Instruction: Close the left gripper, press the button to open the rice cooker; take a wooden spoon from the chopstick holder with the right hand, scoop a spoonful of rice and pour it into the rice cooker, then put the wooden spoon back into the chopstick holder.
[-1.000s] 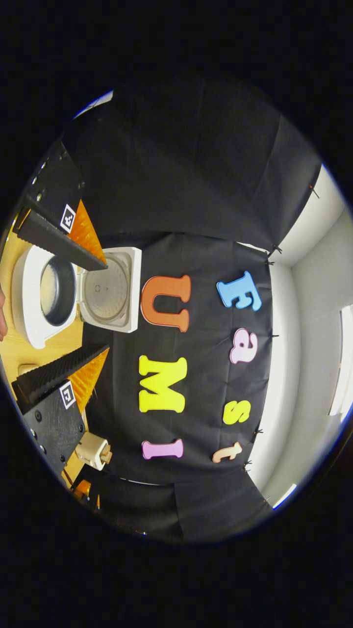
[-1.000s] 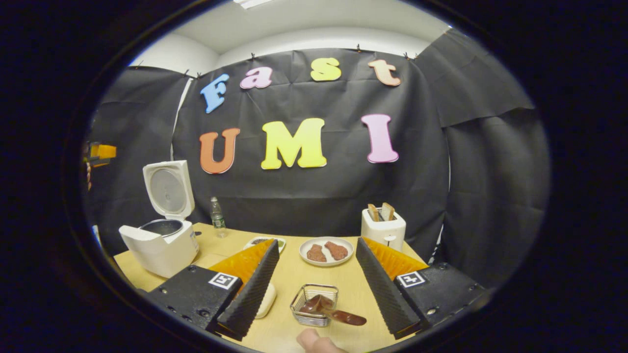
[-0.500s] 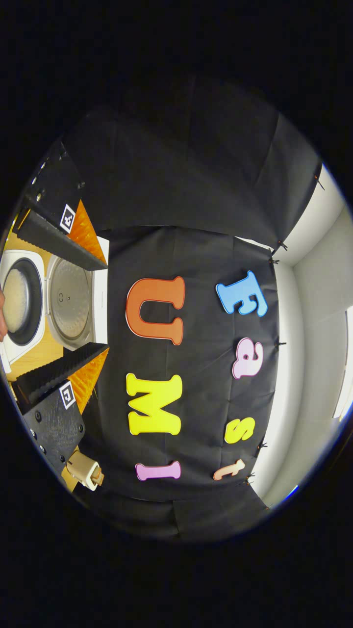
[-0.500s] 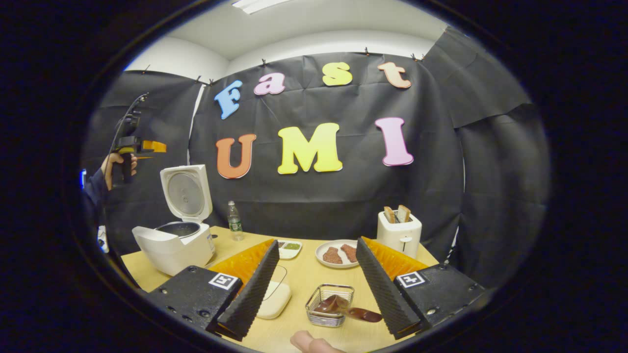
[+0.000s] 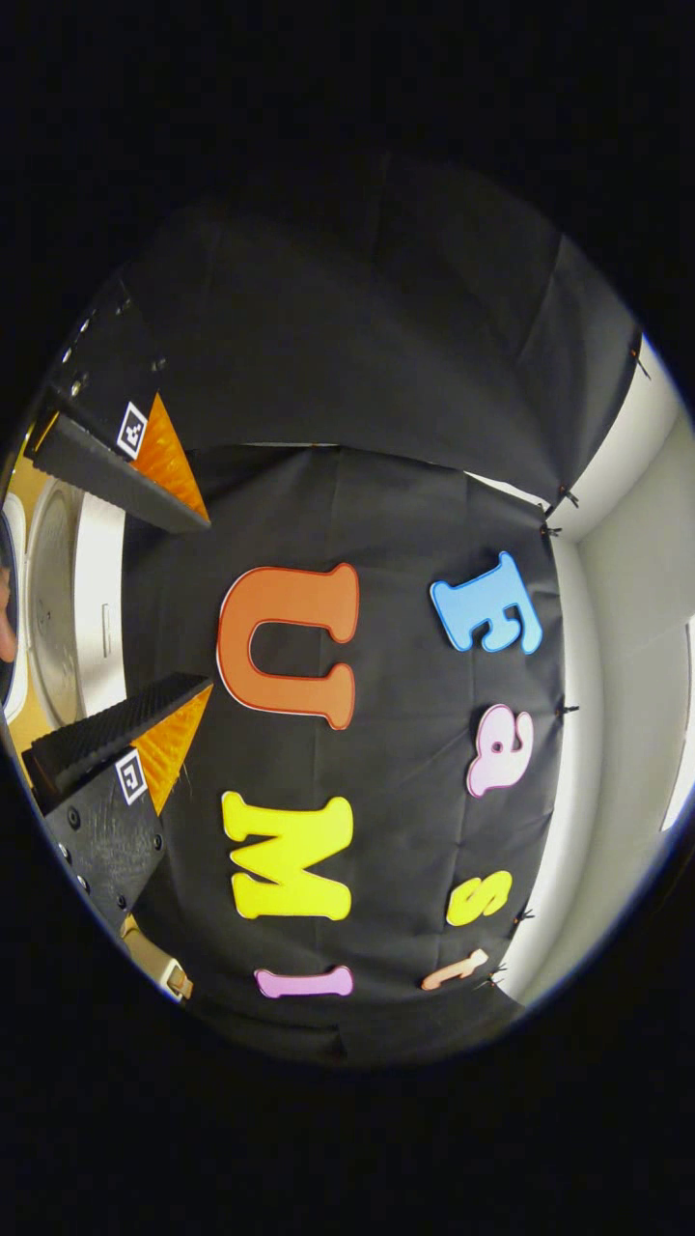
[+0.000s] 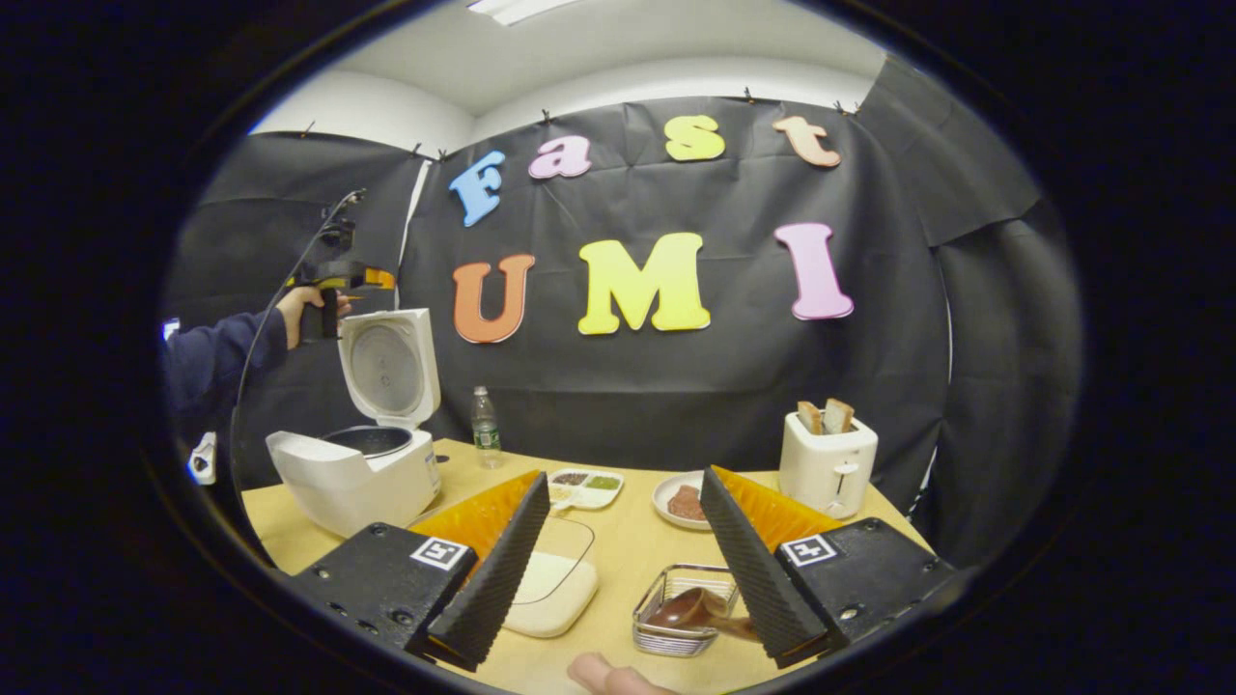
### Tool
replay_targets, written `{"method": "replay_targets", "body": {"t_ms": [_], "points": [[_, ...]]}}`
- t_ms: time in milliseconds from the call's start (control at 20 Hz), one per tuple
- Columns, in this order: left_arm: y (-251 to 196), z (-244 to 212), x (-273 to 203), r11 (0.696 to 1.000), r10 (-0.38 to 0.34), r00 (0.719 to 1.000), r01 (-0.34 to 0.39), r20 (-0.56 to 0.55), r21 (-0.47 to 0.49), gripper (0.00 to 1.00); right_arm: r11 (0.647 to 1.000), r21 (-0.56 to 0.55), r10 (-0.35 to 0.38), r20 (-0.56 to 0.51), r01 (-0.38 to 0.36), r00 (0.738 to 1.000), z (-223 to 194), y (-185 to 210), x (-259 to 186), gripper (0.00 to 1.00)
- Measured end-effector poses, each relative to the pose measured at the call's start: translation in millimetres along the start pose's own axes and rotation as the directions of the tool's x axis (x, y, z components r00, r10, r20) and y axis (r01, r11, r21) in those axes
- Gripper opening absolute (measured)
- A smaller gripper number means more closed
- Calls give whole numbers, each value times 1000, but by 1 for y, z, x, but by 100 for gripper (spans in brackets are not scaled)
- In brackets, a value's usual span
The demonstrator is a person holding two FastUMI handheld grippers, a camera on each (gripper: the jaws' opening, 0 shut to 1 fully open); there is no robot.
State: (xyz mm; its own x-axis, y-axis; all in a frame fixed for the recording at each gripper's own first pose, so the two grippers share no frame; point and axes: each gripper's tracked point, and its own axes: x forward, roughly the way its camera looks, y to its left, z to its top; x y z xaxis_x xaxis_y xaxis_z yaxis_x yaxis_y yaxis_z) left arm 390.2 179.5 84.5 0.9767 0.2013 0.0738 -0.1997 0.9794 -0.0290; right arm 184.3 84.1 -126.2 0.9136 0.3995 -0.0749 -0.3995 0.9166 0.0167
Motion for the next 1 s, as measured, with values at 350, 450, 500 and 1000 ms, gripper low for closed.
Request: {"method": "replay_targets", "body": {"t_ms": [350, 450, 500, 1000], "points": [[15, -45, 30, 997, 80, 982, -76, -171, 31, 95, 1000, -16, -5, 22, 5, 1000, 3, 10, -8, 100], [11, -46, 21, 997, 72, 975, -64, -212, 45, 95, 1000, -20, -8, 42, 9, 999, 15, 15, -21, 100], [8, -47, 12, 997, 70, 967, -60, -247, 45, 95, 1000, -20, -2, 50, 3, 999, 19, 19, -26, 100], [-3, -79, -67, 1000, -4, 925, 6, -381, 6, 98, 998, -67, 8, 109, -1, 994, 43, 58, -109, 100]]}}
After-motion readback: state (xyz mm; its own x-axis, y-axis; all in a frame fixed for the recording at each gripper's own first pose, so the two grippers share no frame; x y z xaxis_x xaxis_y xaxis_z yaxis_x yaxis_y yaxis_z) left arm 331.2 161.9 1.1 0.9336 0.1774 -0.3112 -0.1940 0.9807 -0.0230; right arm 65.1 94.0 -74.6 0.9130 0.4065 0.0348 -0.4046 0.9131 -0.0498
